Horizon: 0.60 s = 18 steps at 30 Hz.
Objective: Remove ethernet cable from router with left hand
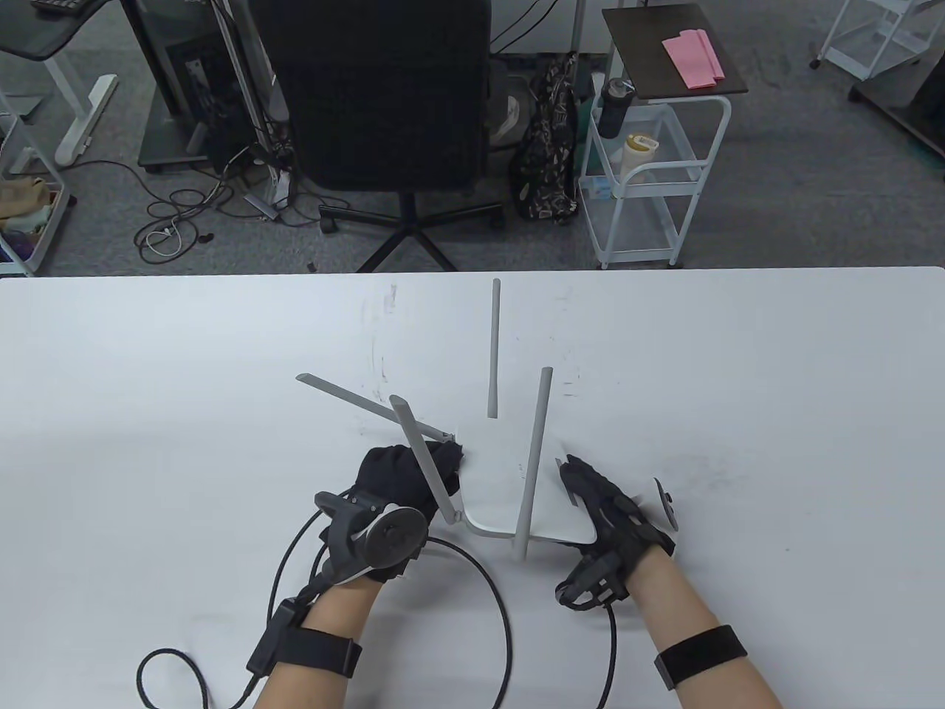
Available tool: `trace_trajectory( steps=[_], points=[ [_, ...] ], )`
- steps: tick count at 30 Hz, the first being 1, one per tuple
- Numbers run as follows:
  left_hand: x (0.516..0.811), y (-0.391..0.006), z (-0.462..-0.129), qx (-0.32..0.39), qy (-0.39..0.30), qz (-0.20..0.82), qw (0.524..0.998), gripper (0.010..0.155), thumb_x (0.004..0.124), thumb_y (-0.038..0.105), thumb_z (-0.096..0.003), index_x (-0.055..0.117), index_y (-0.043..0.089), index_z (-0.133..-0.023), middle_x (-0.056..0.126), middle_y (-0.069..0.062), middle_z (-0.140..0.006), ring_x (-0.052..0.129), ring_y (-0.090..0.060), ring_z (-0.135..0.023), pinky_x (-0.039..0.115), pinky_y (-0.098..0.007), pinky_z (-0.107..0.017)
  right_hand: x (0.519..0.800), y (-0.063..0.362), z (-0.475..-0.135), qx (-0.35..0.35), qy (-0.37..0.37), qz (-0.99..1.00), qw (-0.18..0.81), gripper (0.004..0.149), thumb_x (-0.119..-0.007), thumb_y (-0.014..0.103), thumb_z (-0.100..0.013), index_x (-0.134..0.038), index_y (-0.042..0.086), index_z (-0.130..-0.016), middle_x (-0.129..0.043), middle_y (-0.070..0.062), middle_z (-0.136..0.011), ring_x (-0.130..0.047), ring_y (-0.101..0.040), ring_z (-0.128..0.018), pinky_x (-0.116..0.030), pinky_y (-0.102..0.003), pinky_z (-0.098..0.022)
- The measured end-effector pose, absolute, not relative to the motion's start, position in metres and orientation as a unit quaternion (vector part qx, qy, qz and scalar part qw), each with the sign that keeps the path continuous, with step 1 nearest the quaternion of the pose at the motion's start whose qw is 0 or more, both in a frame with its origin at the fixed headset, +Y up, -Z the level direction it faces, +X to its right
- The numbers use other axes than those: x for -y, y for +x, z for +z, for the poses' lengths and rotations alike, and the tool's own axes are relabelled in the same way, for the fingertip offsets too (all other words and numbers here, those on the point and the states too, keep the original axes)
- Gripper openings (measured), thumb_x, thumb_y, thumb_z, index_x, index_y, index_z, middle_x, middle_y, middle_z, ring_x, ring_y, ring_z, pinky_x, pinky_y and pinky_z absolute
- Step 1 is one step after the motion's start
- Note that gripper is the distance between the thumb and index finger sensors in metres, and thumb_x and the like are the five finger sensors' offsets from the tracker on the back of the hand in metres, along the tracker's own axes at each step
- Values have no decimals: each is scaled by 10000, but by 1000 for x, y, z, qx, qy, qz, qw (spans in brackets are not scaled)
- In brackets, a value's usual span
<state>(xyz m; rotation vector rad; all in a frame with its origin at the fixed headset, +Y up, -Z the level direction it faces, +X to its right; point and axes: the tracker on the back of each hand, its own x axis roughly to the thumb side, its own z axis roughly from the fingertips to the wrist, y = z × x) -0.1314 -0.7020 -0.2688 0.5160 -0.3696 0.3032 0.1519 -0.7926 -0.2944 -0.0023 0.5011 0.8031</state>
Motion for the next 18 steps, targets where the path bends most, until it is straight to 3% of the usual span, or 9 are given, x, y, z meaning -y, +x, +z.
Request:
trace_trajectory(
  steps=[18],
  points=[
    [698, -134, -270, 199, 258, 187, 927, 482, 957, 492, -347, 825, 479, -810, 981, 144, -790, 1046, -31, -468, 878, -321, -528, 793, 156, -298, -253, 13, 386, 887, 788, -592, 289, -642, 10, -96, -974, -510, -431, -891, -1027, -342, -589, -975, -351, -351]
  ],
)
